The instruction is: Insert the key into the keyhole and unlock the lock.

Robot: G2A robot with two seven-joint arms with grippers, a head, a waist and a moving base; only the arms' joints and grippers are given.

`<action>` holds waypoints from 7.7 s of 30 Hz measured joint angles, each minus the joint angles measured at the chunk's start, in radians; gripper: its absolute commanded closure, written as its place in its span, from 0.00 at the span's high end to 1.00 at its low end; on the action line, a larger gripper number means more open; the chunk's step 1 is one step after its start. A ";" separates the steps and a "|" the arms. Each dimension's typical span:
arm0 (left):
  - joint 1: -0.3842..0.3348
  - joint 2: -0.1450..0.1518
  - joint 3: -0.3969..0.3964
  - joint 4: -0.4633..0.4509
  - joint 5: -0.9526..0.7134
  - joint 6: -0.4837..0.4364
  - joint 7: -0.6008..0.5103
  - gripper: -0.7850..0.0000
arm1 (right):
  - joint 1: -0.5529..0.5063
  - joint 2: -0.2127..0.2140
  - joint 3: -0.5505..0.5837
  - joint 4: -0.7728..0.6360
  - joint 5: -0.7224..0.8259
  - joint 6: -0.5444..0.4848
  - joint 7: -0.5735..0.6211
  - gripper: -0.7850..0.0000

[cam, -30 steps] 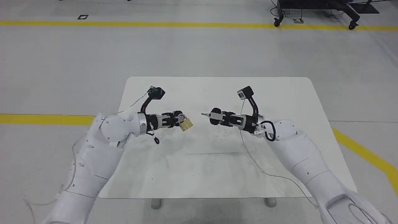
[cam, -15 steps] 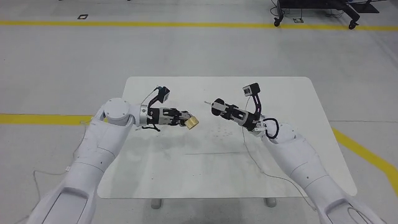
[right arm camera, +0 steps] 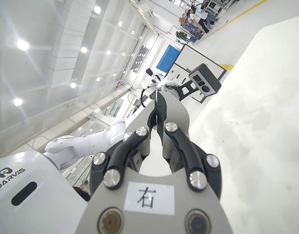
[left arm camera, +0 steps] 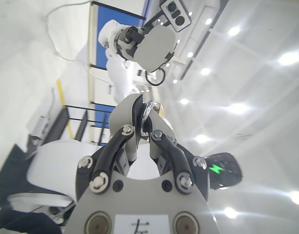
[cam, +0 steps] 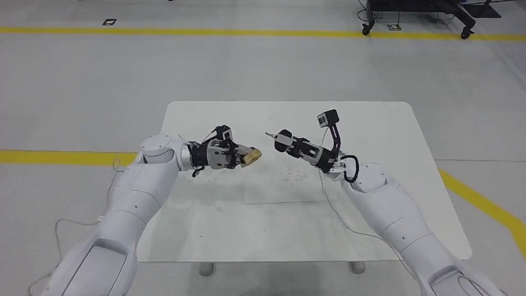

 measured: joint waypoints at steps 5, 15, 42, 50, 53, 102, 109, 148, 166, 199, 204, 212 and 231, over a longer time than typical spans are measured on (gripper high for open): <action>-0.042 -0.020 0.036 0.078 -0.024 -0.037 0.003 0.00 | -0.014 -0.001 0.008 -0.022 -0.003 0.003 -0.007 0.00; -0.089 -0.029 0.060 0.167 0.026 -0.166 0.054 0.00 | -0.043 0.001 0.026 -0.079 -0.081 0.041 -0.066 0.00; -0.088 -0.051 0.062 0.178 0.130 -0.160 0.364 0.00 | -0.129 -0.010 0.054 -0.248 0.121 0.426 -0.138 0.00; -0.082 -0.050 0.058 0.152 0.136 -0.143 0.387 0.00 | -0.191 0.008 0.128 -0.343 0.186 0.551 -0.122 0.00; -0.082 -0.050 0.058 0.152 0.136 -0.143 0.387 0.00 | -0.191 0.008 0.128 -0.343 0.186 0.551 -0.122 0.00; 0.033 -0.027 0.045 -0.072 0.218 0.170 0.528 0.00 | -0.396 -0.018 0.059 -0.727 -0.034 1.187 -0.754 0.00; 0.062 -0.017 0.033 -0.129 0.233 0.207 0.556 0.00 | -0.376 -0.037 0.016 -0.714 -0.018 1.248 -0.839 0.00; 0.086 -0.013 0.034 -0.176 0.246 0.238 0.547 0.00 | -0.295 -0.106 -0.040 -0.622 0.028 1.293 -0.939 0.40; 0.099 -0.003 -0.015 -0.203 0.216 0.112 0.546 0.00 | -0.423 -0.059 0.167 -0.746 0.050 1.136 -0.507 1.00; 0.136 -0.010 -0.057 -0.211 0.102 -0.019 0.499 0.00 | -0.298 -0.079 0.161 -0.579 0.331 1.224 -0.511 0.36; 0.137 -0.010 -0.057 -0.215 0.106 -0.022 0.495 0.00 | -0.284 -0.083 0.158 -0.556 0.365 1.228 -0.523 0.33; 0.143 -0.009 -0.061 -0.226 0.107 -0.033 0.488 0.00 | -0.267 -0.089 0.152 -0.525 0.404 1.225 -0.533 0.00; 0.182 0.002 -0.105 -0.299 0.119 -0.225 0.474 0.00 | -0.280 -0.093 0.248 -0.473 0.699 1.255 -0.464 0.00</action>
